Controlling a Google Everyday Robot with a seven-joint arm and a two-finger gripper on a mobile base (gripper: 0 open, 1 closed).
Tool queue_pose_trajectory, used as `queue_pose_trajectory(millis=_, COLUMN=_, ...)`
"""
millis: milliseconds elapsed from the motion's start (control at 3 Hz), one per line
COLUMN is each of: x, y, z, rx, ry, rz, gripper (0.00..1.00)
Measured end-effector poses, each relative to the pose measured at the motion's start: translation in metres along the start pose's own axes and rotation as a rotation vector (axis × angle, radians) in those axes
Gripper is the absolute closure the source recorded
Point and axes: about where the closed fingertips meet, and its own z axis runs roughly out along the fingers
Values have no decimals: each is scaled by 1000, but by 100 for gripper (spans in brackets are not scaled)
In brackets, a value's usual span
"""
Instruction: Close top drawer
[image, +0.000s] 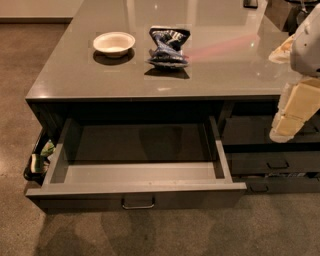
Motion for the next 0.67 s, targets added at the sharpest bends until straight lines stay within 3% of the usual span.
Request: queue_pose_trajectory(millis=667, x=6, y=9, z=-2, rx=14, ry=13, rz=-13, gripper=0)
